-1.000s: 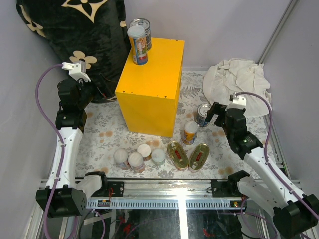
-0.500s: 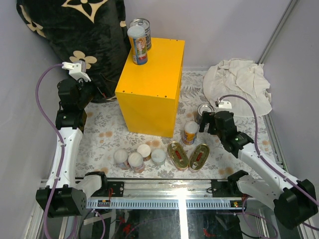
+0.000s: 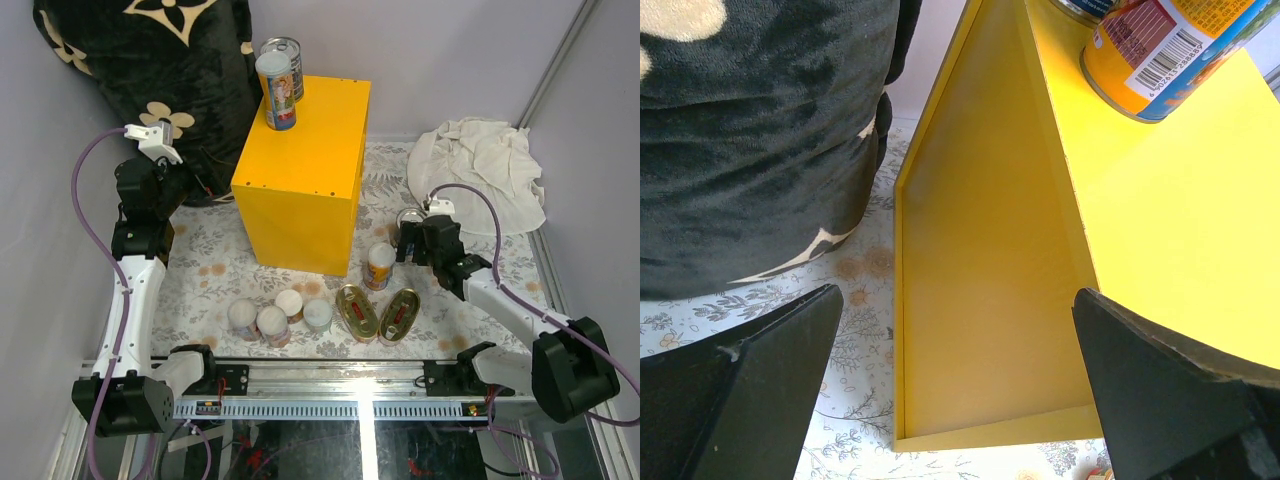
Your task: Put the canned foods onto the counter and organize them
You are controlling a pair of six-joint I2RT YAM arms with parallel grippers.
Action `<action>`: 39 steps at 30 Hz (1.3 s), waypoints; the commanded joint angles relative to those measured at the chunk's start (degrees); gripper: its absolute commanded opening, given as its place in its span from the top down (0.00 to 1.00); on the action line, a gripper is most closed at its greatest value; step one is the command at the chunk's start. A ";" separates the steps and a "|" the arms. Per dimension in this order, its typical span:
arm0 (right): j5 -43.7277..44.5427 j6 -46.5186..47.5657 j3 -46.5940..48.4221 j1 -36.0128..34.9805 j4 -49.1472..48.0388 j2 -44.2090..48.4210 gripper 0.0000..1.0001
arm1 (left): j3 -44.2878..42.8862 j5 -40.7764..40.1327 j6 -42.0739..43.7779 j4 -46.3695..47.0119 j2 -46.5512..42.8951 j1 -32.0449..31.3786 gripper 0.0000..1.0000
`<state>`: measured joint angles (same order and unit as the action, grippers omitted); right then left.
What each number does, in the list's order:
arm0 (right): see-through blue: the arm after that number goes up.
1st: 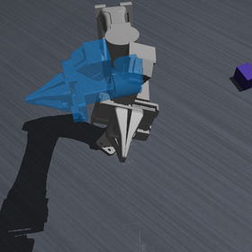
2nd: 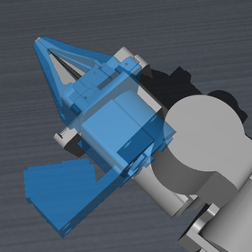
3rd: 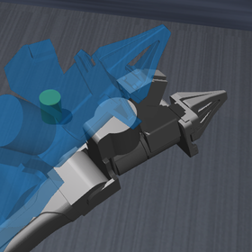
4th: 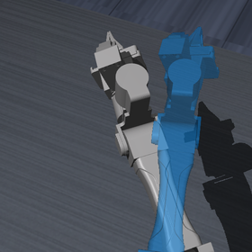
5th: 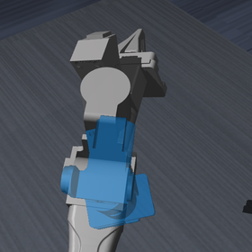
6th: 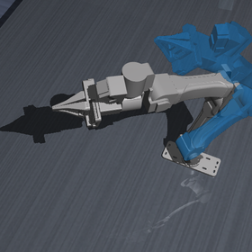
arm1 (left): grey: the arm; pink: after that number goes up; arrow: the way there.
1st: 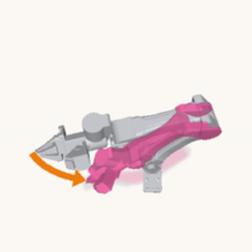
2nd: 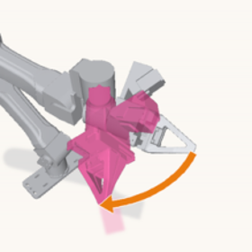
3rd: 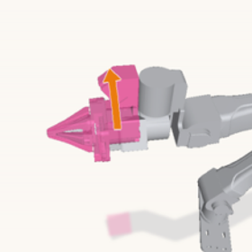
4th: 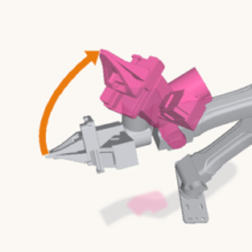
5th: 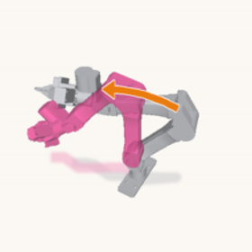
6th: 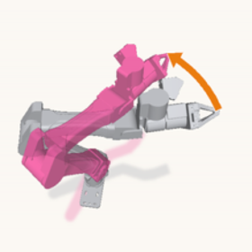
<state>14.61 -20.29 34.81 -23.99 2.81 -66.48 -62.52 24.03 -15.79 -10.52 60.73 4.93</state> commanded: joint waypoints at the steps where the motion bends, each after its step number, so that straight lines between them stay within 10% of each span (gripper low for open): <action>1: -1.78 1.98 1.63 2.39 -8.19 -2.15 0.01 | 0.47 0.92 -0.01 2.39 -0.45 -0.07 0.00; 17: -16.43 4.63 3.87 11.59 -27.67 -14.11 0.00 | 0.08 0.67 0.41 2.43 1.09 -1.15 0.00; 39: -5.00 15.68 3.34 7.71 -44.96 -22.21 0.00 | -0.01 1.96 -0.27 2.61 3.95 -1.44 0.00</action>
<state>2.96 -10.37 36.36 -13.74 -34.44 -87.64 -62.54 23.49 -16.32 -8.08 63.51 4.56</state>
